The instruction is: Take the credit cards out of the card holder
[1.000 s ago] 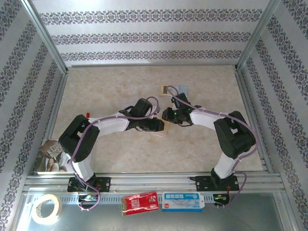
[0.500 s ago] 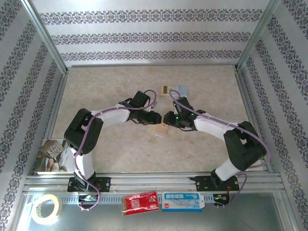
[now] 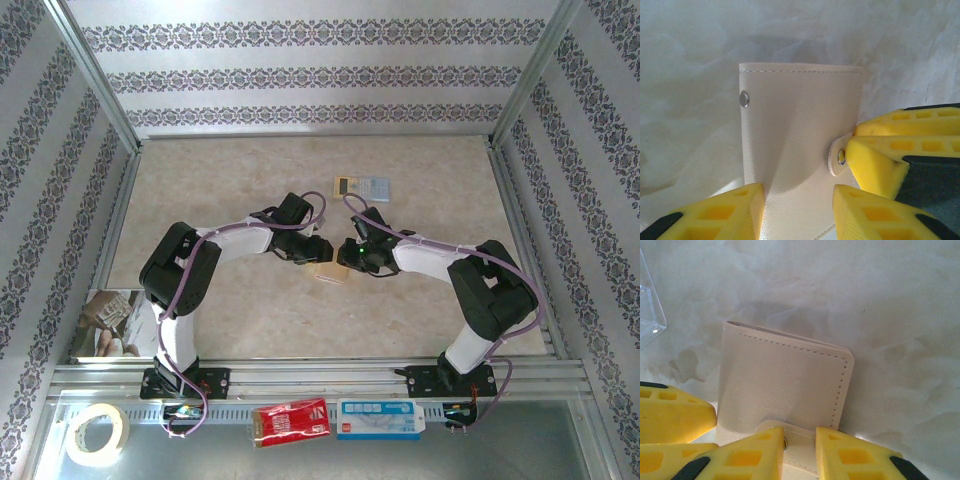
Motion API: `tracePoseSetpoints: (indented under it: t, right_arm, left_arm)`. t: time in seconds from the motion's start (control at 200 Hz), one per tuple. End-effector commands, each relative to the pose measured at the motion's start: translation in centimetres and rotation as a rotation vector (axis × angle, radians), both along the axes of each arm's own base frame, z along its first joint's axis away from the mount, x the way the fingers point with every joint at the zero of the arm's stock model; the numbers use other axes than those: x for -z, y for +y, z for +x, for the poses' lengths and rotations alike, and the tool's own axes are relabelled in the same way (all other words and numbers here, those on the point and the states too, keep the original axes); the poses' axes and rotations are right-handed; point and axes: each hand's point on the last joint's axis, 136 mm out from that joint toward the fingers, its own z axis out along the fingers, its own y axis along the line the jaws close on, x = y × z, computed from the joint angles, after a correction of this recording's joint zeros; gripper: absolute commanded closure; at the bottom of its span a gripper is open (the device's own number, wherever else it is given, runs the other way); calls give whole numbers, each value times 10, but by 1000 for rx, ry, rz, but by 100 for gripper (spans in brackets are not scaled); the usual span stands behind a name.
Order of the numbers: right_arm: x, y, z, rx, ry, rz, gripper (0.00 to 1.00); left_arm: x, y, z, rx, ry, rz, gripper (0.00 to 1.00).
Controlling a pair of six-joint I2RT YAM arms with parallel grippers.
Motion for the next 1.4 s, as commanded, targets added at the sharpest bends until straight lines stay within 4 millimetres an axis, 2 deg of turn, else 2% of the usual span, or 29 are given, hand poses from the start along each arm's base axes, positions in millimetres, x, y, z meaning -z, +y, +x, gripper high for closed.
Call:
tracePoseSetpoints:
  t: [0.0, 0.195, 0.435, 0.809, 0.934, 1.109, 1.399]
  right_arm:
    - [20, -9, -8, 16, 48, -68, 75]
    - [19, -14, -6, 22, 40, -72, 75]
    - [21, -14, -7, 23, 43, -71, 75]
    - [24, -12, -9, 30, 50, -47, 76]
    - [25, -10, -9, 32, 54, -28, 76]
    - [22, -10, -6, 43, 41, -2, 76]
    - [-8, -13, 7, 52, -43, 38, 75]
  left_arm:
    - [11, 16, -5, -2, 22, 82, 59]
    - [-5, 25, 3, -27, -45, 108, 58]
    - [16, 12, -4, -32, 49, 36, 57]
    - [18, -4, -12, 11, 117, -51, 59]
    - [7, -12, -12, 33, 110, -108, 63]
    - [-6, -12, -7, 30, 68, -122, 72]
    - [-26, -6, -4, 25, 5, -108, 85]
